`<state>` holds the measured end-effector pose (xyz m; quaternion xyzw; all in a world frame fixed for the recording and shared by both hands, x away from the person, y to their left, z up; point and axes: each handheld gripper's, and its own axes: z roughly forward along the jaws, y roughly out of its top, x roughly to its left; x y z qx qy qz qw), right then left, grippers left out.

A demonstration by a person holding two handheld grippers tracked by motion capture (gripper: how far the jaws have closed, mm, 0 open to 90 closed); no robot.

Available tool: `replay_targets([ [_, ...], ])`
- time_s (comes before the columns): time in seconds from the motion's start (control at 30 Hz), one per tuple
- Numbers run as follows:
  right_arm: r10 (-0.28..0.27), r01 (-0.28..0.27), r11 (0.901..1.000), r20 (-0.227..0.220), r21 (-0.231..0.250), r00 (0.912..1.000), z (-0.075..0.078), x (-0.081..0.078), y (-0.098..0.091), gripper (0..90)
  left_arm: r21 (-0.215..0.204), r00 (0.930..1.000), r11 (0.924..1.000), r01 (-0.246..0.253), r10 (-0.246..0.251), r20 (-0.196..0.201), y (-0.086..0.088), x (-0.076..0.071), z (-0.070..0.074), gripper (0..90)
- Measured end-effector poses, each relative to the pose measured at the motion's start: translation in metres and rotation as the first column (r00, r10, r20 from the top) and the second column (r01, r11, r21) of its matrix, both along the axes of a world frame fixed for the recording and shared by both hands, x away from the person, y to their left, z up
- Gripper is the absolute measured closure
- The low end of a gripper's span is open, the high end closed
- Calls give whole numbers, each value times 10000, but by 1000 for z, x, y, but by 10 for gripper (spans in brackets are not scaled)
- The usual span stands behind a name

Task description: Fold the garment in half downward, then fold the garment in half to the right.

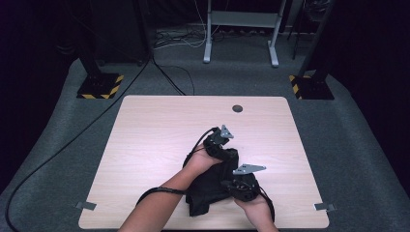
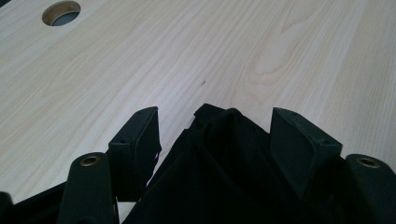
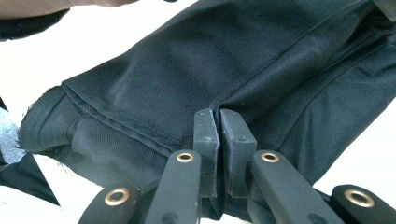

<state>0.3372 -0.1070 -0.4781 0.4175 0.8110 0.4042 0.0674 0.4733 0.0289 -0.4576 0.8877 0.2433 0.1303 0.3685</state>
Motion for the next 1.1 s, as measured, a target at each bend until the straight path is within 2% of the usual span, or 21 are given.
replay_targets([
  [0.27,22,-22,10000,-16,-76,10000,-1,0,-1,855,-136,10000,9999,29,-30,-65,12,-3,2,313],
  [0.63,-14,13,10000,-104,-67,9999,-4,1,0,850,-156,9990,9991,405,-408,-169,29,-15,6,284],
  [0.87,-23,23,10000,-85,-13,10000,-5,1,-1,848,-554,9979,9964,637,-643,-83,52,-30,18,264],
  [1.1,-70,71,10000,-104,53,9999,-6,2,-3,844,-801,9965,9936,796,-812,-173,74,-45,17,254],
])
